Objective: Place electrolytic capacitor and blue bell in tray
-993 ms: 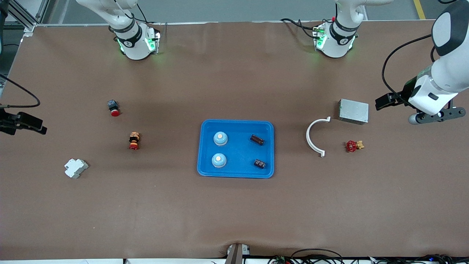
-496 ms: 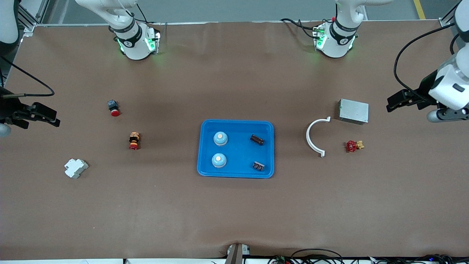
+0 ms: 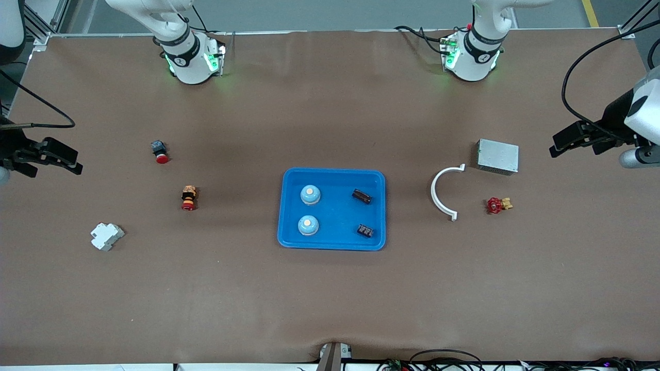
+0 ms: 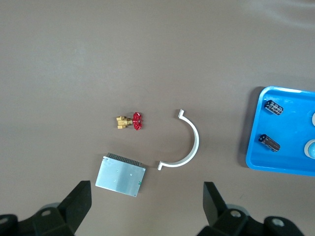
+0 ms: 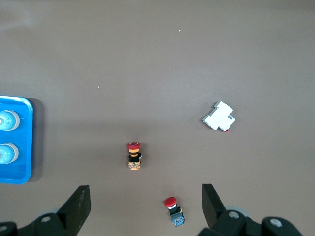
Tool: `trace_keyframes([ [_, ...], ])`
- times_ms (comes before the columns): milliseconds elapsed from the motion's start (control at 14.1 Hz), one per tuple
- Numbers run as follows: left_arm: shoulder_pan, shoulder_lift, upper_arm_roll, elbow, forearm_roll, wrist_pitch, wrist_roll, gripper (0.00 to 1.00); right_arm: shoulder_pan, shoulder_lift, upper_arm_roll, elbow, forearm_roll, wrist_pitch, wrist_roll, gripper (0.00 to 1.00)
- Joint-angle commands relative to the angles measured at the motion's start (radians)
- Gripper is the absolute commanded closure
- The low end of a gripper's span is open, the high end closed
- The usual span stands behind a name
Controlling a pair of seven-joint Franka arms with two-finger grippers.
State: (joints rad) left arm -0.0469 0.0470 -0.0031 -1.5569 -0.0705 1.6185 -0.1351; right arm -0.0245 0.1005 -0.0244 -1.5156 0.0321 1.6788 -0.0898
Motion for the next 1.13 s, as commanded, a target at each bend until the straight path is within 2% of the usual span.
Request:
trace_keyframes([
  [0, 0.005, 0.011, 0.002, 0.018, -0.006, -0.025, -0.001, 0.00, 0.001, -0.030, -0.003, -0.032, -0.006, -0.004, 0.015, 0.00],
  [213, 0.019, -0.001, 0.000, 0.015, -0.005, -0.052, -0.003, 0.00, -0.003, -0.030, -0.006, -0.032, -0.006, -0.056, 0.025, 0.00],
  [355, 0.019, -0.027, -0.009, -0.021, 0.027, -0.046, -0.004, 0.00, -0.003, -0.035, -0.009, -0.031, -0.008, -0.071, 0.025, 0.00],
  [638, 0.021, -0.160, -0.032, -0.207, 0.034, 0.055, 0.002, 0.00, -0.005, -0.045, -0.011, -0.031, -0.009, -0.102, 0.025, 0.00],
  [851, 0.022, -0.148, -0.029, -0.184, 0.032, 0.055, 0.017, 0.00, -0.005, -0.064, -0.008, -0.029, -0.055, -0.105, 0.031, 0.00],
  [1064, 0.027, -0.134, -0.023, -0.167, 0.032, 0.052, 0.017, 0.00, -0.006, -0.064, -0.009, -0.029, -0.058, -0.106, 0.033, 0.00],
])
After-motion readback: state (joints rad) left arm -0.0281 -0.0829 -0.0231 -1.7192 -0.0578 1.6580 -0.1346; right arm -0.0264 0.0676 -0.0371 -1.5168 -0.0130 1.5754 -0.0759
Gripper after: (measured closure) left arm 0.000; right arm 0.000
